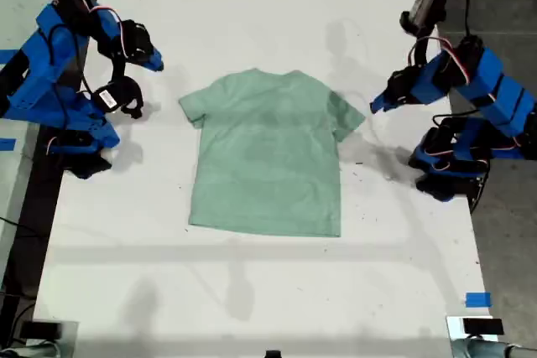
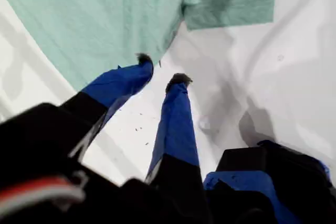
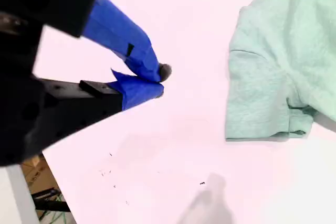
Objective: Fold tshirt
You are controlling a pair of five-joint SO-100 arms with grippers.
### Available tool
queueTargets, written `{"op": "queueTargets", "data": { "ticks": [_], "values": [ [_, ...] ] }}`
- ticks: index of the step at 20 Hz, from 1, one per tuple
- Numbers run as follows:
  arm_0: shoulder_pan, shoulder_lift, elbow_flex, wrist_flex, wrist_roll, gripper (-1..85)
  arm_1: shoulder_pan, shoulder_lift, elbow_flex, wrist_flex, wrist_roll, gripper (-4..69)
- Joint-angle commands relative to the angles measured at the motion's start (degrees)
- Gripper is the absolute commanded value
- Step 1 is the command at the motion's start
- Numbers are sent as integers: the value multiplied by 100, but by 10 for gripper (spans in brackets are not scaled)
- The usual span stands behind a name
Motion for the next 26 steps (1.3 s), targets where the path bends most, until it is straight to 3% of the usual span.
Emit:
{"op": "queueTargets", "data": {
  "ticks": [1,3,5,9,13,20,23,26],
  "values": [
    [-149,-299,-483,9,167,1,431,-519,-835,26,-896,227],
    [-158,-457,-501,-62,229,23,677,-729,-765,-255,-1591,306],
    [-149,-686,-448,-53,229,109,905,-844,-352,-633,-2039,346],
    [-9,-896,-132,-404,290,257,1081,-923,448,-1644,-2470,354],
    [114,-844,220,-853,334,264,1345,-1283,1318,-2602,-2742,363],
    [158,-879,510,-1046,352,254,1811,-2522,2145,-3832,-2883,373],
    [185,-879,527,-1046,334,254,1890,-3384,1942,-4025,-2874,376],
    [211,-896,598,-1072,316,250,1907,-4342,1283,-3771,-2874,375]
  ]
}}
